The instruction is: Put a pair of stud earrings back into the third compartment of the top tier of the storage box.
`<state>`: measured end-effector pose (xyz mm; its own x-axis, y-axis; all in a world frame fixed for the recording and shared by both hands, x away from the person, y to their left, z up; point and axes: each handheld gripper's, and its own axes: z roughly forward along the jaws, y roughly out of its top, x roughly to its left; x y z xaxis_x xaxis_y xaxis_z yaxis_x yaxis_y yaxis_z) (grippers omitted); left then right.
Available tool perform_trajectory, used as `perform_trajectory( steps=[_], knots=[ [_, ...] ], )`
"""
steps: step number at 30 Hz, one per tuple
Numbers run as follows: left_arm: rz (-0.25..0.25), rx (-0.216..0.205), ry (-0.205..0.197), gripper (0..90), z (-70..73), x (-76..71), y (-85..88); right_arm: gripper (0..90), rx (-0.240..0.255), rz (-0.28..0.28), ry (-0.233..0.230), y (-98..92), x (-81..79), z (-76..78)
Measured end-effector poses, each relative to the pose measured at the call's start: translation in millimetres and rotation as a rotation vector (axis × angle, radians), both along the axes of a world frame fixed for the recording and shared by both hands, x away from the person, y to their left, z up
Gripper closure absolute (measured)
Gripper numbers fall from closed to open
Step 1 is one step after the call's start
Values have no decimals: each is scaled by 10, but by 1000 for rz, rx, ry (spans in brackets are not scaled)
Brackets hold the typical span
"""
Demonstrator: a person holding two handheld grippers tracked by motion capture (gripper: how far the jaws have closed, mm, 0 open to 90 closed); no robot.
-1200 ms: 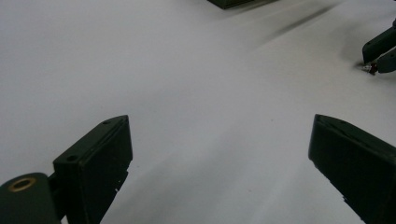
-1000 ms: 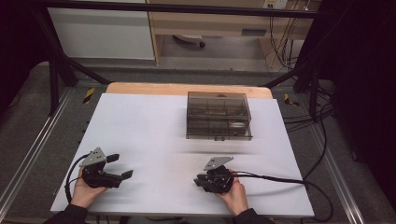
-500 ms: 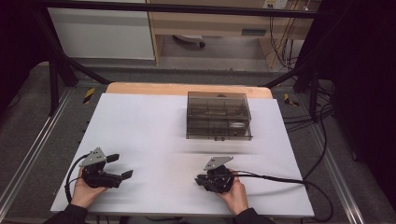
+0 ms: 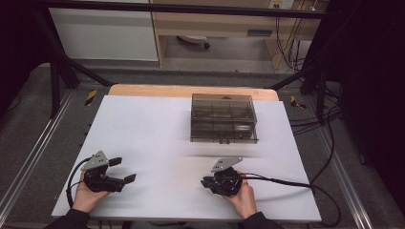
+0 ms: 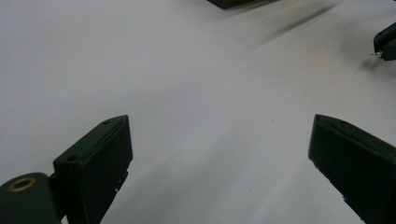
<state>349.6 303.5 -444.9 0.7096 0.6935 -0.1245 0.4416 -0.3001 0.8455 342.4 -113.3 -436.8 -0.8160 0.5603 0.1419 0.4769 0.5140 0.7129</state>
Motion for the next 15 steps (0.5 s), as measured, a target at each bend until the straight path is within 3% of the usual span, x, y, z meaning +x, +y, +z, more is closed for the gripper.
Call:
perform_trajectory(
  steps=[15],
  knots=[
    [1,-1,2,64,-3,4,1,798,12,-28,-40,-127,29,198]
  ],
)
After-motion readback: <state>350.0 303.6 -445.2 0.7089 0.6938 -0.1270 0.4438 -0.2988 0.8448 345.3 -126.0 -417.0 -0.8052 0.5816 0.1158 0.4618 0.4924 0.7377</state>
